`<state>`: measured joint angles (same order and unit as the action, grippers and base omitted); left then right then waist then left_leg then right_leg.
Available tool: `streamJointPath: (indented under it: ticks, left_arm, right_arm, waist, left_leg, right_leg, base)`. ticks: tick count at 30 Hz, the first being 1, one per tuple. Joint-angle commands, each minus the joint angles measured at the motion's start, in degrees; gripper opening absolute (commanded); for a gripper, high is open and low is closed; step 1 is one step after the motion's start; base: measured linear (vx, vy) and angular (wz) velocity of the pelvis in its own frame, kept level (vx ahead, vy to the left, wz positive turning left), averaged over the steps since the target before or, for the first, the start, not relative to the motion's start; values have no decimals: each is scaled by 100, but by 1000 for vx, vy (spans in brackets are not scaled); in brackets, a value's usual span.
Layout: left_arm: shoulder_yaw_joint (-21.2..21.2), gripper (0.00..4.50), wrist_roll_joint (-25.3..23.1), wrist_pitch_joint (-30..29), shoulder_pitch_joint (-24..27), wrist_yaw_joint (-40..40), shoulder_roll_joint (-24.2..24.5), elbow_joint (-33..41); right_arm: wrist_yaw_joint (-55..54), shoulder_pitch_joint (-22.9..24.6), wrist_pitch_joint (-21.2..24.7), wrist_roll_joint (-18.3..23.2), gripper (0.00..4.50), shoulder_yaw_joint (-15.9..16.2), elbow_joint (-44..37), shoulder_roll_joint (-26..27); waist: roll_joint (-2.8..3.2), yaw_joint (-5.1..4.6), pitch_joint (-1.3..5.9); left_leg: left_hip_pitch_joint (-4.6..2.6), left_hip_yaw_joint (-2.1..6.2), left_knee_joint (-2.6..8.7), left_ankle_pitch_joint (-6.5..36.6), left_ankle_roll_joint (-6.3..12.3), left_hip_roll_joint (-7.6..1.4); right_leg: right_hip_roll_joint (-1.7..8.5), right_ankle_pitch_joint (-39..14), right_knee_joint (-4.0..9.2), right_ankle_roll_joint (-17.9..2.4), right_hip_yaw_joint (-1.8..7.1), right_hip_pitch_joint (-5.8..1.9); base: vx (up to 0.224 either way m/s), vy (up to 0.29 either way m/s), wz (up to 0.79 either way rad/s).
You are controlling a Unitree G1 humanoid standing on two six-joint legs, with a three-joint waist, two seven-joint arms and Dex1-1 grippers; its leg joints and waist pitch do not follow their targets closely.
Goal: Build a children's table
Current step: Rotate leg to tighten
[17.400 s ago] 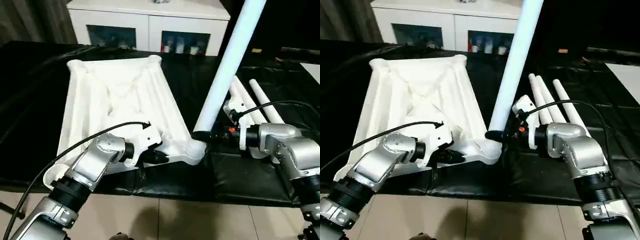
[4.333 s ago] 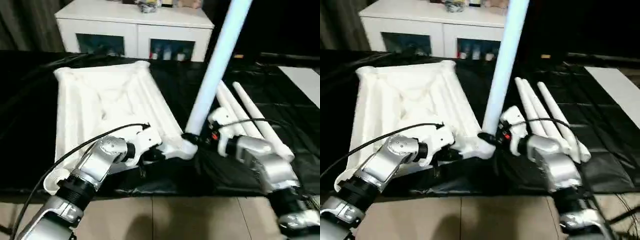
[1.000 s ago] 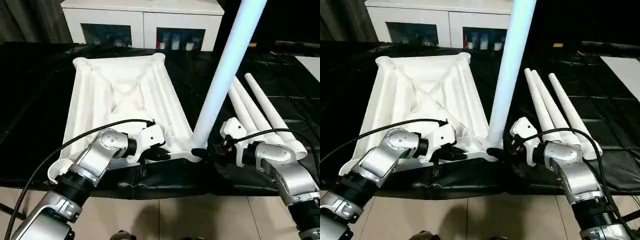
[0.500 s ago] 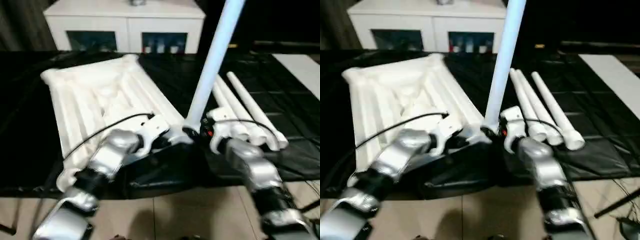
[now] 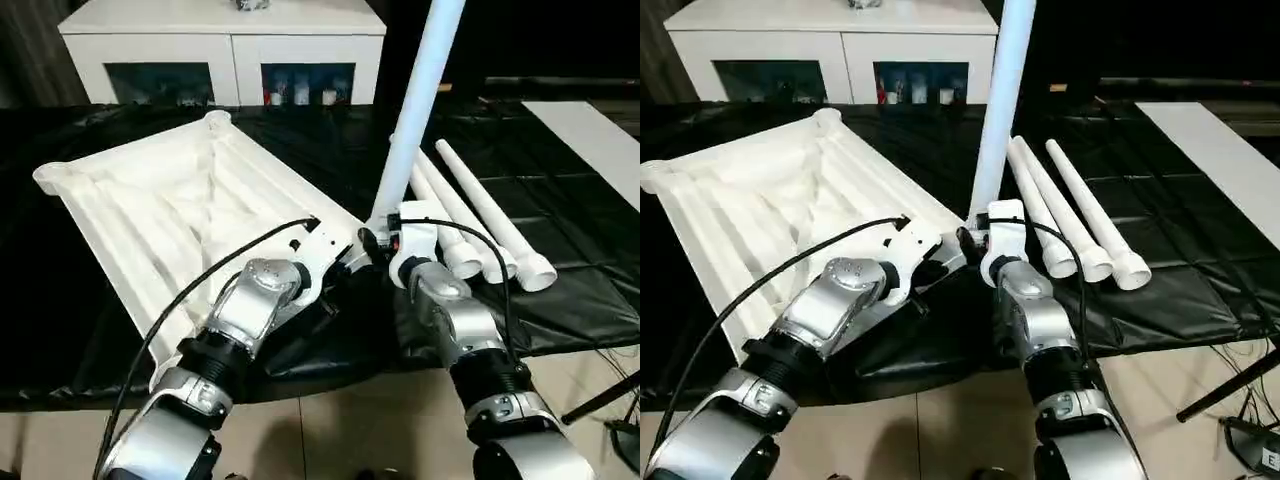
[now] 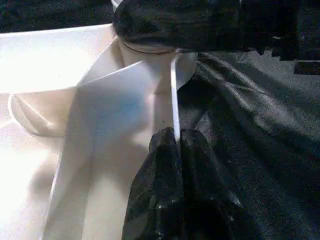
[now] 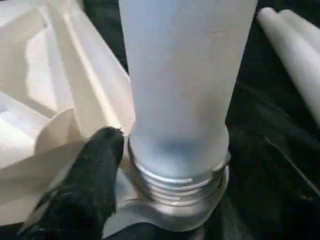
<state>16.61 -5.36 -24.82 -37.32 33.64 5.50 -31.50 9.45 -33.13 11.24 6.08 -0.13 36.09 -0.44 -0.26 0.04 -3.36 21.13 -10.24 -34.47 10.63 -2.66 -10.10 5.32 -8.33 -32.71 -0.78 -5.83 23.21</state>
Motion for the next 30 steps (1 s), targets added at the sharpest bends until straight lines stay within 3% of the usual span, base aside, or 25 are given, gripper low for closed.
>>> streamJointPath:
  ticks: [1, 5, 7, 9, 11, 12, 16, 18, 19, 20, 25, 30]
  left_arm:
    - [82, 0, 3, 303, -172, 151, 32, 278]
    - [168, 0, -34, 441, 37, 537, 373, 529]
    - [186, 0, -27, 471, 61, 604, 416, 556]
    - [296, 0, 38, 682, 183, 1025, 639, 700]
    - [375, 0, 92, 771, 257, 1336, 796, 805]
    - [442, 0, 98, 957, 286, 1522, 890, 842]
    - [642, 0, 302, 1192, 457, 2353, 1227, 1177]
    - [701, 0, 321, 1127, 501, 2547, 1355, 1311]
    - [709, 0, 328, 1112, 508, 2596, 1389, 1341]
    - [706, 0, 346, 1103, 516, 2635, 1413, 1368]
    - [701, 0, 393, 1149, 562, 2792, 1492, 1454]
    - [705, 0, 380, 1134, 588, 2823, 1521, 1493]
  right_arm:
    - [323, 101, 43, 51, 371, 184, -192, -17]
    - [1529, 455, 296, 123, 415, 412, -1192, -882]
    - [1722, 521, 328, 123, 424, 466, -1306, -1016]
    - [2622, 841, 439, 58, 444, 777, -1786, -1724]
    - [3012, 1016, 348, -62, 444, 936, -1980, -2119]
    - [3167, 1079, 339, -34, 444, 937, -2050, -2242]
    - [3689, 1278, 471, 262, 444, 872, -2315, -2526]
    - [3847, 1341, 488, 282, 444, 892, -2370, -2619]
    - [3880, 1349, 449, 296, 444, 877, -2349, -2615]
    - [3917, 1350, 414, 351, 444, 847, -2318, -2580]
    - [4112, 1366, 420, 581, 444, 783, -2328, -2527]
    - [4244, 1370, 489, 464, 393, 918, -2278, -2596]
  waist:
    - [10, 61, 403]
    - [10, 153, 417]
    - [21, 223, 425]
    - [21, 265, 424]
    - [37, 322, 436]
    - [27, 330, 433]
    - [28, 356, 430]
    - [39, 363, 419]
    - [51, 377, 402]
    - [27, 380, 390]
    - [16, 385, 381]
    - [1, 378, 382]
  left_leg:
    - [-65, 138, 464, 1939, 104, -268]
    - [-53, 104, 450, 1598, 227, -284]
    - [-50, 97, 440, 1401, 291, -299]
    - [-51, 95, 434, 1299, 337, -305]
    - [-77, 83, 423, 1202, 365, -325]
    - [-55, 86, 424, 1173, 390, -309]
    - [-54, 89, 433, 1209, 388, -329]
    - [-82, 90, 449, 1330, 323, -346]
    - [-128, 74, 454, 1485, 263, -348]
    - [-141, 67, 462, 1630, 195, -345]
    - [-98, 93, 488, 1745, 99, -342]
    - [-81, 96, 482, 1688, 94, -329]
  right_leg:
    - [378, -2222, 449, -934, 270, -245]
    - [357, -1754, 365, -1066, 312, -277]
    - [363, -1512, 329, -1124, 319, -295]
    - [350, -1346, 311, -1172, 317, -306]
    - [354, -1075, 271, -1287, 341, -289]
    - [346, -1065, 277, -1303, 334, -307]
    - [369, -1081, 262, -1379, 341, -316]
    - [360, -1221, 271, -1376, 343, -296]
    - [353, -1381, 299, -1364, 352, -251]
    - [349, -1556, 319, -1335, 358, -238]
    - [378, -2006, 353, -1101, 359, -262]
    - [378, -2106, 359, -1033, 359, -263]
  base:
    - [0, 0, 0]
    - [0, 0, 0]
    - [0, 0, 0]
    - [0, 0, 0]
    - [0, 0, 0]
    - [0, 0, 0]
    - [0, 0, 0]
    - [0, 0, 0]
    - [0, 0, 0]
    - [0, 0, 0]
    - [0, 0, 0]
    - [0, 0, 0]
